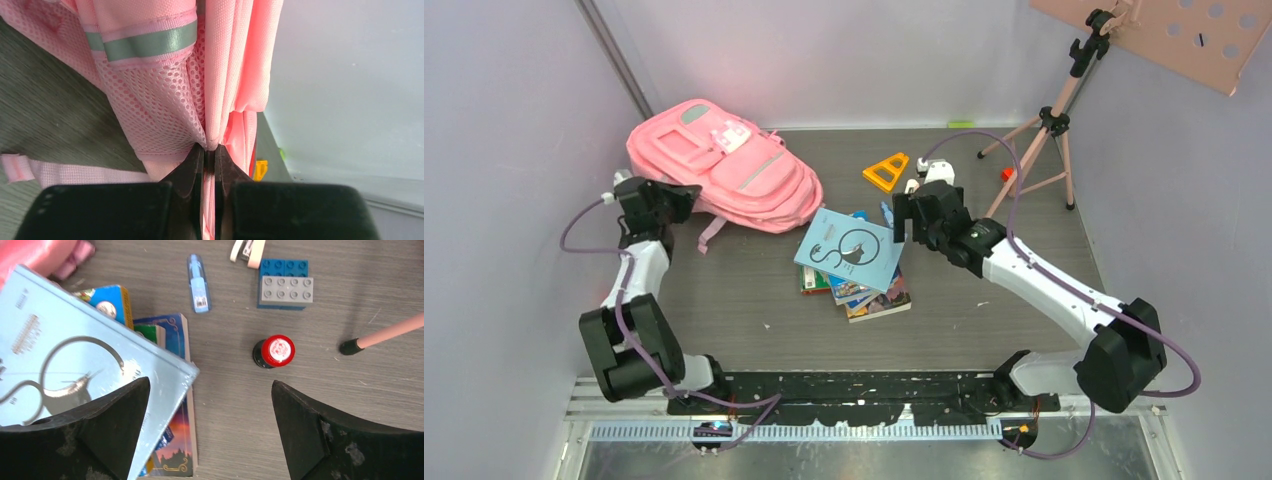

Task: Pack the student bag
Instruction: Pick up the student bag at the center of the board.

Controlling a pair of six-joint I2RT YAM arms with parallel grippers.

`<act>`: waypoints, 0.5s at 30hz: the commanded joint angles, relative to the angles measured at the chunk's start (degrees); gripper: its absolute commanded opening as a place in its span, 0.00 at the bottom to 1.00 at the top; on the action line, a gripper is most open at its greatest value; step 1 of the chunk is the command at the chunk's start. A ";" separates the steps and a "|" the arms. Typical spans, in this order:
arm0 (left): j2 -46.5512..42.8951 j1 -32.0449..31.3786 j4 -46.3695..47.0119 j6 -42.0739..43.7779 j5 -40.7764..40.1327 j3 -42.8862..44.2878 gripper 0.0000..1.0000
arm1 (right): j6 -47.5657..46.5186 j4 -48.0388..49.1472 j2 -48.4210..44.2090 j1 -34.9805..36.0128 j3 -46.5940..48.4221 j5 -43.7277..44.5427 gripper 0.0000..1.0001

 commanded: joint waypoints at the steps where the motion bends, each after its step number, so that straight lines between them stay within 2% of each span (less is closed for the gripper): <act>1: -7.15 4.92 2.01 -0.57 8.64 2.87 0.00 | 3.45 1.15 2.38 0.32 6.05 0.45 0.99; 8: -10.15 11.51 2.60 -4.72 18.48 1.35 0.00 | 7.08 1.37 8.98 0.37 13.22 -5.33 0.99; 12: -11.48 13.26 -1.61 -1.97 21.02 1.78 0.00 | 9.92 3.81 12.29 0.54 16.05 -11.09 0.99; 15: -12.79 13.67 -9.19 3.27 21.70 3.17 0.00 | 10.30 6.36 15.17 1.50 17.38 -15.20 0.99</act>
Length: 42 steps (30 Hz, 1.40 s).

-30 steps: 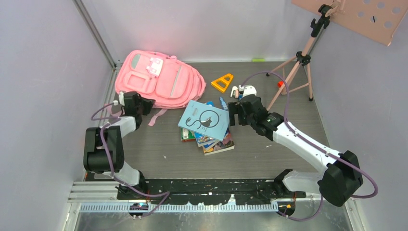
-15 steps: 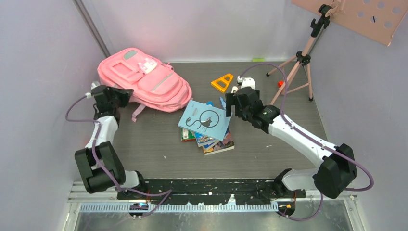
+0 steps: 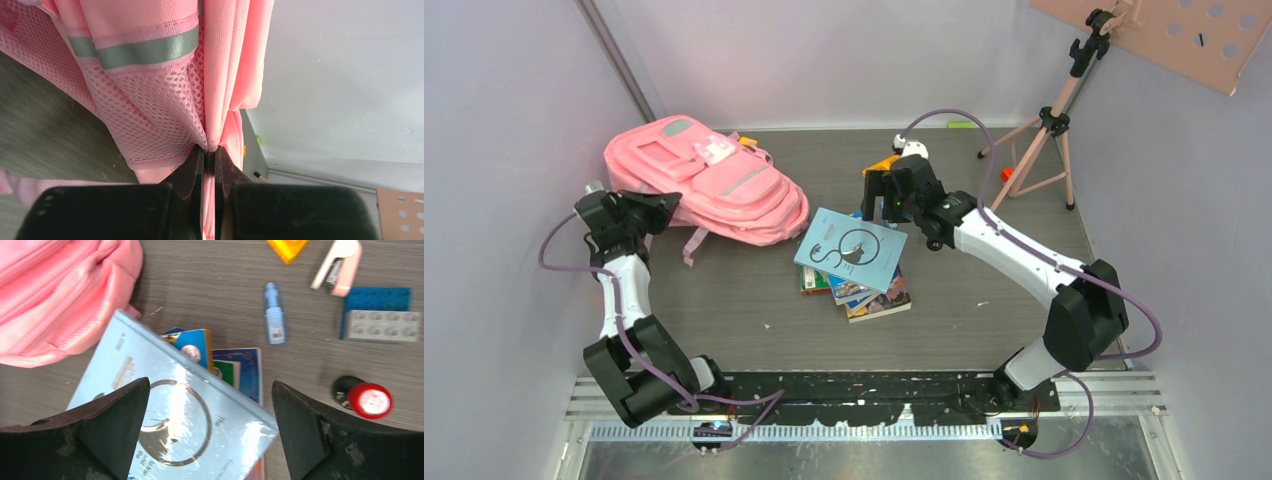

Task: Pack the student bag
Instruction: Pick up the student bag at the center of the board, then place the student bag at the center of the board.

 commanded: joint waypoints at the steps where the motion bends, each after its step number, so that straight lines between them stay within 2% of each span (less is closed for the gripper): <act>1: -5.41 1.24 -5.00 5.65 5.76 3.53 0.00 | 3.07 5.03 3.04 1.45 4.29 -8.55 0.99; 3: -7.79 2.18 -9.45 9.84 4.92 4.08 0.00 | 3.71 4.32 7.25 2.14 6.95 -8.50 0.99; 6: -11.28 2.86 -16.44 15.54 1.85 4.82 0.00 | 3.06 1.23 12.88 4.43 14.57 -3.69 0.99; 9: -14.16 2.85 -21.29 19.14 -1.20 3.73 0.00 | 3.99 -0.39 20.43 5.09 21.45 -3.62 0.99; 15: -16.31 2.87 -26.42 24.54 -3.94 0.39 0.00 | 6.43 -1.08 33.22 5.12 32.89 -9.51 0.96; 20: -17.59 2.83 -29.51 27.96 -6.92 1.50 0.00 | 8.76 -2.33 42.55 5.11 41.66 -17.24 0.94; 28: -17.75 2.89 -29.89 29.15 -7.76 1.33 0.00 | 10.53 -7.24 52.79 5.05 52.69 -22.31 0.93; 34: -17.20 2.89 -30.26 30.17 -8.04 2.28 0.00 | 11.25 -6.85 55.45 5.06 55.45 -28.53 0.90; 42: -15.08 2.73 -30.98 31.54 -7.23 4.33 0.00 | 12.37 -6.73 58.94 5.10 60.74 -34.51 0.78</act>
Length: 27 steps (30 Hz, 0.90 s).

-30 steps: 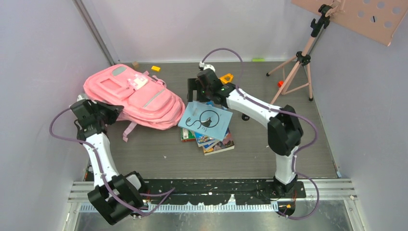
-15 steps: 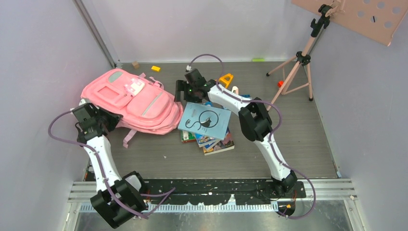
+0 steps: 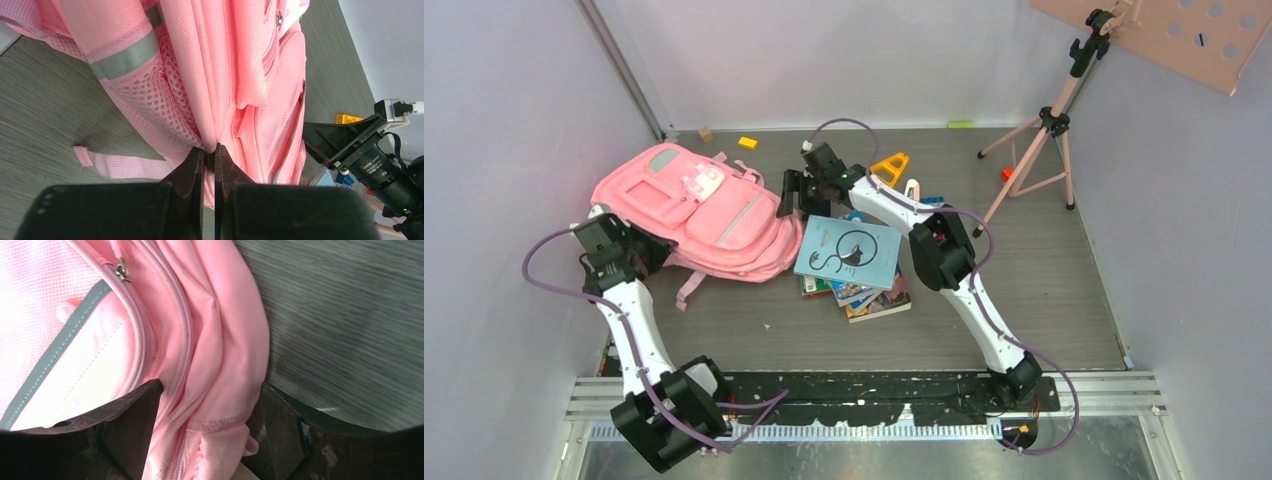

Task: Pack the student bag
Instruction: Place the student bag at the center of the board.

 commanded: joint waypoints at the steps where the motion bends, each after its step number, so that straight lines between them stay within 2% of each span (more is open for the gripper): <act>1: 0.64 0.03 1.37 3.30 2.52 4.70 0.00 | 1.57 -0.04 2.31 0.60 5.28 -6.77 0.77; 4: 1.52 0.03 1.03 3.52 2.77 5.70 0.00 | 1.65 -0.47 3.16 0.60 7.00 -8.39 0.75; 6: 1.94 -0.03 1.07 3.54 3.03 6.18 0.00 | 1.66 -0.87 3.46 0.60 7.49 -9.07 0.70; 9: 2.61 -0.14 0.99 3.48 3.61 6.85 0.00 | 1.57 -0.97 3.43 0.58 8.07 -10.46 0.52; 10: 2.84 -0.21 0.94 3.49 3.77 7.15 0.00 | 1.61 -1.02 3.34 0.59 8.53 -10.79 0.41; 11: 3.14 -0.23 0.90 3.53 3.85 7.44 0.00 | 1.65 -1.03 3.19 0.60 9.14 -10.86 0.37; 12: 3.54 -0.28 0.75 3.46 3.95 7.95 0.00 | 1.69 -1.00 3.09 0.60 9.54 -10.89 0.27; 16: 5.50 -0.39 0.02 3.50 4.84 11.23 0.00 | 2.12 -0.66 1.57 0.47 12.68 -10.40 0.06; 18: 6.94 -0.48 -0.64 3.80 4.86 13.72 0.00 | 2.13 -0.07 -0.04 0.41 13.46 -9.52 0.01; 22: 10.65 -1.63 -3.62 6.00 3.43 19.99 0.00 | 1.47 1.10 -4.88 0.47 13.05 -7.36 0.01; 27: 14.96 -5.00 -10.68 12.56 -3.78 25.89 0.00 | -0.31 2.42 -14.24 1.37 5.47 -2.50 0.01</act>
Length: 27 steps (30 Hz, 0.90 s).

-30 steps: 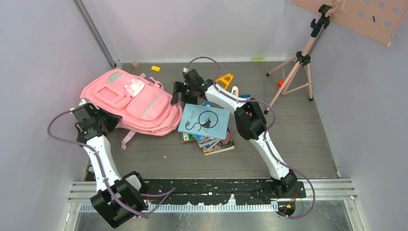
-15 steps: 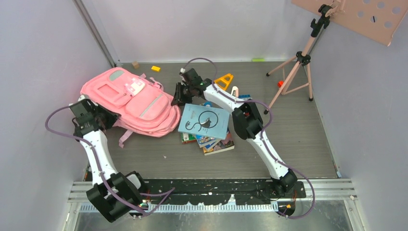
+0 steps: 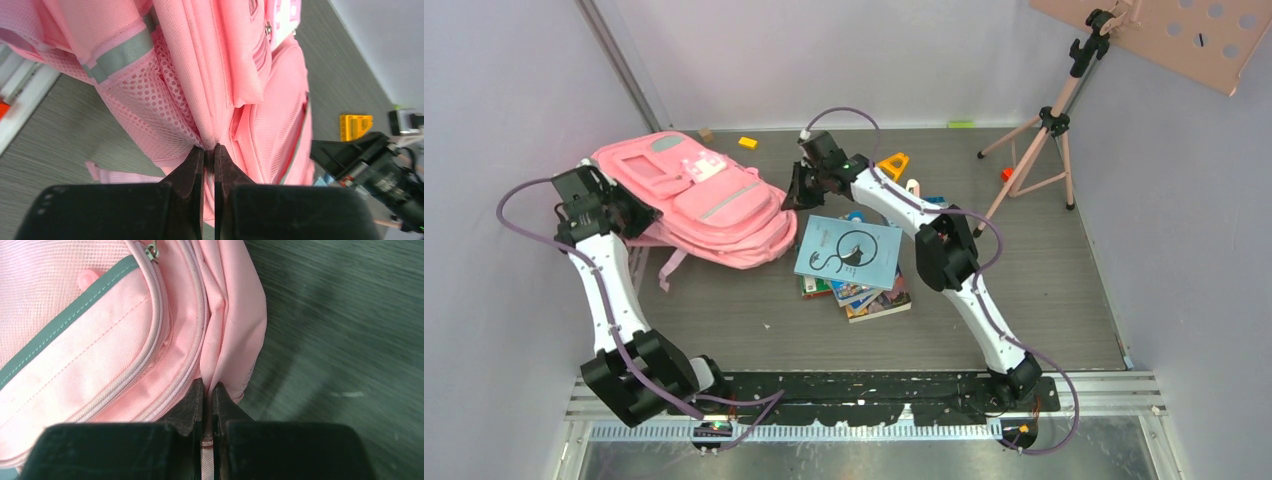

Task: Pack the student bag
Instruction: Place the student bag at the center of the board.

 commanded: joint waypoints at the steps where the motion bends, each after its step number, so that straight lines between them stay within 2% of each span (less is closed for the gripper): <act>1: 1.72 -3.61 -2.74 7.62 -5.14 5.27 0.00 | -1.96 7.11 -17.44 2.18 -5.46 4.01 0.01; 9: 4.86 -4.77 -2.44 10.92 -13.20 0.55 0.00 | -4.91 11.32 -30.85 11.36 -23.63 14.70 0.01; 15: 6.69 -5.28 1.44 12.15 -10.11 -4.11 0.00 | -6.89 13.98 -37.93 21.66 -37.11 25.71 0.01; 21: 9.82 -8.99 -0.20 14.26 -9.79 -2.97 0.00 | -7.22 15.25 -41.59 28.96 -43.59 29.05 0.02; 22: 10.16 -10.41 -0.82 14.72 -11.13 -2.70 0.04 | -7.00 14.70 -42.08 29.14 -43.81 29.28 0.04; 24: 10.33 -12.29 -1.74 15.57 -13.27 -2.43 0.23 | -7.16 12.87 -43.03 29.16 -43.44 31.56 0.16; 25: 10.05 -13.32 -2.10 15.97 -14.91 -2.23 0.36 | -8.06 12.11 -44.04 29.12 -43.17 32.63 0.28; 26: 9.52 -14.53 -2.54 16.32 -16.68 -1.93 0.48 | -8.69 10.38 -44.59 29.10 -42.52 34.88 0.34; 27: 8.88 -15.82 -2.76 16.63 -18.95 -1.74 0.59 | -10.15 9.55 -45.84 29.05 -42.18 36.05 0.47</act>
